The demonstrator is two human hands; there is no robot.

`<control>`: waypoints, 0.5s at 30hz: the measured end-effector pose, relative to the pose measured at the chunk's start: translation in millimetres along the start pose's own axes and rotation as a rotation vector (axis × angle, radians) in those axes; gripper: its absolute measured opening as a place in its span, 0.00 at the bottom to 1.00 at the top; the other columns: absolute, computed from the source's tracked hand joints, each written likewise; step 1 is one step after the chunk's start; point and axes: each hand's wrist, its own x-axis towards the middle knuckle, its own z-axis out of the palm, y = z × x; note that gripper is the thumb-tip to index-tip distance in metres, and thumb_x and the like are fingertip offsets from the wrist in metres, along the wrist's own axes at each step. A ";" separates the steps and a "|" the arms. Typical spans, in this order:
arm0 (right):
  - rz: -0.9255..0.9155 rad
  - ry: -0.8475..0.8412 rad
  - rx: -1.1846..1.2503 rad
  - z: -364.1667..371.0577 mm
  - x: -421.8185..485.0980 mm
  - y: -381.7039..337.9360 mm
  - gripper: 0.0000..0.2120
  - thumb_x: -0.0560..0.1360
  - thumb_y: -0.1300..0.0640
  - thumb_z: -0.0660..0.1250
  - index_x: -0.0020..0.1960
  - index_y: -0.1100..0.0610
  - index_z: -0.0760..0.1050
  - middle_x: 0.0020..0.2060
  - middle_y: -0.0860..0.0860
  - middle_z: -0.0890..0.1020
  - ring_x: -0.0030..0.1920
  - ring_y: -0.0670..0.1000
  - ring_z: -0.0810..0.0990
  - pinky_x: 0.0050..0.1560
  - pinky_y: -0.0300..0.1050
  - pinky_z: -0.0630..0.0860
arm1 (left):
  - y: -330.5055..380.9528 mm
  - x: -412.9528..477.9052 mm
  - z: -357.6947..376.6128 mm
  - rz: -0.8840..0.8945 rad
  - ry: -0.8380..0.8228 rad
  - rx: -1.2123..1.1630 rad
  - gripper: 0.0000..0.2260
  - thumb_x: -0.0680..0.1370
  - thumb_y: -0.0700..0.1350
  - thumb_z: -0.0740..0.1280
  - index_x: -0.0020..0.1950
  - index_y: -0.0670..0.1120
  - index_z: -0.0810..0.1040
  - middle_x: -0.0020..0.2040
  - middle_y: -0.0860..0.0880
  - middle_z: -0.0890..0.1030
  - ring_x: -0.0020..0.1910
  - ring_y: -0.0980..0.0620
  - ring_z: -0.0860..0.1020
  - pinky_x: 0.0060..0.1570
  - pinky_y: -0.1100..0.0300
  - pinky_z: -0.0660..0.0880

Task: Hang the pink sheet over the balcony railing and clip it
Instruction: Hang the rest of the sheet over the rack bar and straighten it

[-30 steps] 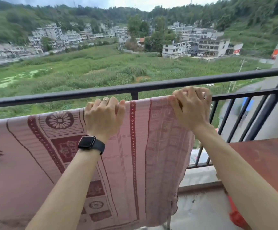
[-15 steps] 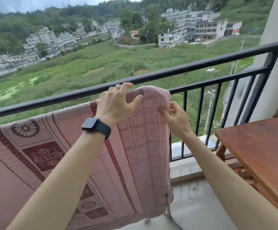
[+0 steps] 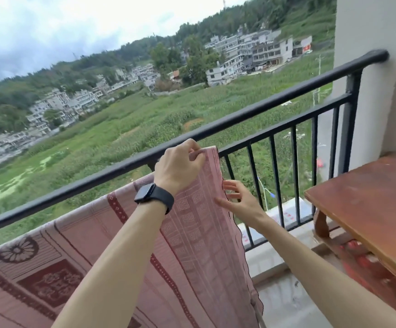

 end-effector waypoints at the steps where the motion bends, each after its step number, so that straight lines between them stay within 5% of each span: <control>1: 0.024 0.020 -0.049 2.8 -0.8 15.6 0.47 0.63 0.31 0.75 0.74 0.50 0.64 0.65 0.45 0.70 0.62 0.48 0.73 0.58 0.44 0.73 | 2.3 2.4 1.4 0.014 0.004 0.007 0.09 0.77 0.59 0.65 0.52 0.56 0.77 0.44 0.55 0.83 0.43 0.49 0.80 0.44 0.50 0.80; 4: 0.106 -0.025 -0.045 9.9 -0.7 50.3 0.54 0.59 0.33 0.79 0.77 0.47 0.58 0.66 0.44 0.65 0.66 0.49 0.68 0.67 0.51 0.69 | 9.2 9.4 7.5 0.056 0.016 0.040 0.10 0.78 0.58 0.64 0.51 0.54 0.75 0.42 0.54 0.82 0.41 0.49 0.80 0.41 0.50 0.80; 6: 0.128 -0.118 -0.029 10.6 1.8 64.3 0.40 0.61 0.35 0.79 0.68 0.46 0.70 0.60 0.44 0.77 0.61 0.49 0.77 0.65 0.53 0.75 | 10.3 11.1 12.0 0.064 0.048 0.046 0.10 0.79 0.59 0.63 0.51 0.53 0.74 0.42 0.54 0.82 0.41 0.48 0.80 0.41 0.50 0.79; 9: 0.048 -0.042 -0.143 6.2 11.6 79.9 0.19 0.68 0.37 0.75 0.50 0.51 0.82 0.43 0.46 0.86 0.46 0.50 0.85 0.50 0.56 0.81 | 7.8 9.2 18.8 0.069 0.132 0.084 0.12 0.80 0.60 0.60 0.53 0.53 0.74 0.41 0.55 0.82 0.39 0.49 0.79 0.37 0.55 0.73; 13: -0.032 0.091 -0.217 5.6 15.2 81.7 0.11 0.77 0.45 0.70 0.40 0.50 0.79 0.34 0.44 0.84 0.37 0.47 0.82 0.40 0.50 0.78 | 10.8 9.0 26.0 0.091 0.235 0.107 0.14 0.81 0.60 0.58 0.54 0.51 0.74 0.36 0.56 0.78 0.33 0.49 0.76 0.32 0.57 0.68; 15: -0.031 0.128 -0.192 15.0 5.3 87.3 0.06 0.78 0.44 0.68 0.46 0.45 0.78 0.37 0.41 0.82 0.38 0.41 0.80 0.41 0.46 0.76 | 8.6 9.0 30.1 0.104 0.272 0.185 0.15 0.82 0.60 0.57 0.53 0.50 0.73 0.34 0.55 0.77 0.31 0.48 0.76 0.31 0.57 0.73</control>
